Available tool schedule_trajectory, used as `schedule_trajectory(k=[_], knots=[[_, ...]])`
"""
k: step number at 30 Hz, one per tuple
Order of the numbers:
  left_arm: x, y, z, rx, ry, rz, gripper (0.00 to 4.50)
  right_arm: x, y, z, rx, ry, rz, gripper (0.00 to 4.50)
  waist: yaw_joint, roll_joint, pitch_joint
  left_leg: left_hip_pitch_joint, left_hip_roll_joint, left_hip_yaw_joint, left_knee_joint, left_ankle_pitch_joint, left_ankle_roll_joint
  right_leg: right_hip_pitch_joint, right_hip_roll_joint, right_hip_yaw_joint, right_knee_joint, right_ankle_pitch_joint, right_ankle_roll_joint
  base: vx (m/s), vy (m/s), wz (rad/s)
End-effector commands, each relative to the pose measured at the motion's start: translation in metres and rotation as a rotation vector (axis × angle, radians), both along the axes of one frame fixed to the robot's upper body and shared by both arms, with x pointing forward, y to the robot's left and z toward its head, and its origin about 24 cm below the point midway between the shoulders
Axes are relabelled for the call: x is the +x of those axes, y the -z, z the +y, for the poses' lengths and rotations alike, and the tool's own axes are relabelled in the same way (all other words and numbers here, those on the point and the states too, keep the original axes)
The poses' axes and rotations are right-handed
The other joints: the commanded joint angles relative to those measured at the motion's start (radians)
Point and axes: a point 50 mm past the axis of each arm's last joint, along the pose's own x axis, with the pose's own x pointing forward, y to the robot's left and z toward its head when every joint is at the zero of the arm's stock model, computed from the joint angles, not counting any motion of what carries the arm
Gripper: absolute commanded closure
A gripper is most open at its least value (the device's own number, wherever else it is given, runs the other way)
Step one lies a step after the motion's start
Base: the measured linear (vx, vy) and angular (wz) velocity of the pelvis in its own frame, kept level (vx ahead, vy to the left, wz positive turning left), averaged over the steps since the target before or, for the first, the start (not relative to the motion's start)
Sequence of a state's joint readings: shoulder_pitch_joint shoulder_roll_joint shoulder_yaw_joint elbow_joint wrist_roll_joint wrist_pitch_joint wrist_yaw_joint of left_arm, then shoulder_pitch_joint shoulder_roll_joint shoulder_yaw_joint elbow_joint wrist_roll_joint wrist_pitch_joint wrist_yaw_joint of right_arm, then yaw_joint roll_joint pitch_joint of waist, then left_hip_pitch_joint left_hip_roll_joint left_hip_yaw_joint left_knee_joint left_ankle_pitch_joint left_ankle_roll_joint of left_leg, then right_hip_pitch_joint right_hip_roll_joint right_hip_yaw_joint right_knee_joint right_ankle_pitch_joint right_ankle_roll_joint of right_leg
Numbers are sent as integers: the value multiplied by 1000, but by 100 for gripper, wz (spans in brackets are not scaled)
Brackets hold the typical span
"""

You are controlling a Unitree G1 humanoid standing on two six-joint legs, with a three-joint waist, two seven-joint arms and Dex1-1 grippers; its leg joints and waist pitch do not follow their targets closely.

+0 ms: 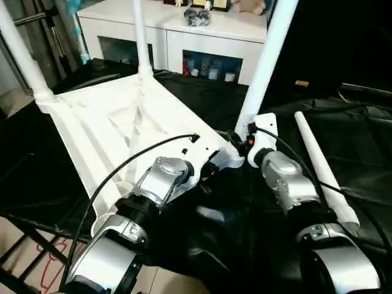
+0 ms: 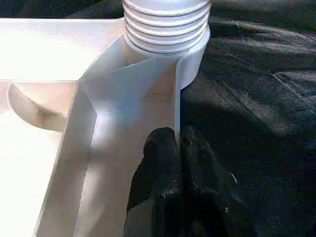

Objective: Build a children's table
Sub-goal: Rotate leg to tighten

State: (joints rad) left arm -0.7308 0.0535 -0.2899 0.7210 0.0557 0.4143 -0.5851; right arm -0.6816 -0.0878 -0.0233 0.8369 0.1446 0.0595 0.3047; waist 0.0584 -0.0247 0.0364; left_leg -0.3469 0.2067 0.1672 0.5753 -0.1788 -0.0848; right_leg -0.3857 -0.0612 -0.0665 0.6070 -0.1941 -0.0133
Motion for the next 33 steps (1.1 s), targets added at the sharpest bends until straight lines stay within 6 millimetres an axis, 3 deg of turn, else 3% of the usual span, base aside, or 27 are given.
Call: schedule_trajectory(k=[1,5,8,10,12,15,18,20,22,24,26,28,30,33], knots=[[9,-20,-10,-7,-16,-80,450,-28,53,26,10,-75,254,264,3,5,-41,-1,18,-6,-73,-312,10,30,-75,44,-100,-356,-158,0,0,0],[10,-19,-9,-5,-23,-79,450,-27,54,25,4,-63,259,264,-2,7,-36,4,18,-10,-75,-371,-1,22,-77,41,-111,-462,-132,0,0,0],[9,-19,-9,-7,-18,-78,450,-27,52,26,22,-78,257,264,-4,6,-37,5,19,-12,-77,-385,-1,19,-77,41,-115,-483,-115,0,0,0],[8,-19,-9,-16,2,-81,450,-25,48,27,57,-102,241,208,-4,7,-38,5,20,-11,-78,-381,1,19,-77,42,-115,-467,-118,0,0,0],[8,-20,-9,-19,12,-85,450,-25,47,28,68,-106,236,194,-5,8,-37,2,21,-12,-81,-373,3,21,-77,42,-114,-445,-125,0,0,0],[7,-22,-7,-29,45,-106,450,-22,40,27,67,-149,194,170,-7,7,-42,-6,23,-11,-82,-335,5,29,-76,43,-103,-359,-150,0,0,0],[6,-23,-4,-33,71,-113,450,-20,32,26,102,-180,156,143,-8,8,-42,-2,22,-6,-79,-325,15,28,-78,45,-104,-341,-170,0,0,0],[3,-24,0,-41,109,-115,450,-18,22,24,123,-251,109,136,-6,7,-45,-9,24,-4,-78,-272,30,37,-79,47,-97,-276,-184,0,0,0],[1,-25,3,-55,143,-108,450,-16,15,19,118,-295,83,103,-4,6,-47,-8,22,0,-74,-234,43,38,-79,47,-94,-230,-198,0,0,0],[-2,-26,6,-67,188,-107,450,-17,10,15,88,-370,55,93,-1,4,-55,-14,22,1,-67,-175,57,48,-78,47,-80,-141,-217,0,0,0],[-6,-26,10,-73,229,-102,450,-19,6,10,62,-438,37,82,1,8,-61,-16,23,3,-59,-69,90,47,-72,46,-58,51,-262,0,0,0],[-7,-26,12,-76,250,-97,450,-21,4,7,55,-480,31,82,3,8,-61,-16,22,5,-55,-52,115,49,-71,45,-53,115,-284,0,0,0],[-13,-26,17,-87,309,-87,450,-28,2,1,32,-581,22,82,9,9,-59,-15,24,5,-55,-62,125,50,-74,43,-55,104,-287,0,0,0],[-21,-26,26,-91,399,-70,450,-39,0,-6,-8,-722,23,82,11,7,-55,-13,28,6,-59,-109,115,48,-74,44,-61,25,-275,0,0,0]])
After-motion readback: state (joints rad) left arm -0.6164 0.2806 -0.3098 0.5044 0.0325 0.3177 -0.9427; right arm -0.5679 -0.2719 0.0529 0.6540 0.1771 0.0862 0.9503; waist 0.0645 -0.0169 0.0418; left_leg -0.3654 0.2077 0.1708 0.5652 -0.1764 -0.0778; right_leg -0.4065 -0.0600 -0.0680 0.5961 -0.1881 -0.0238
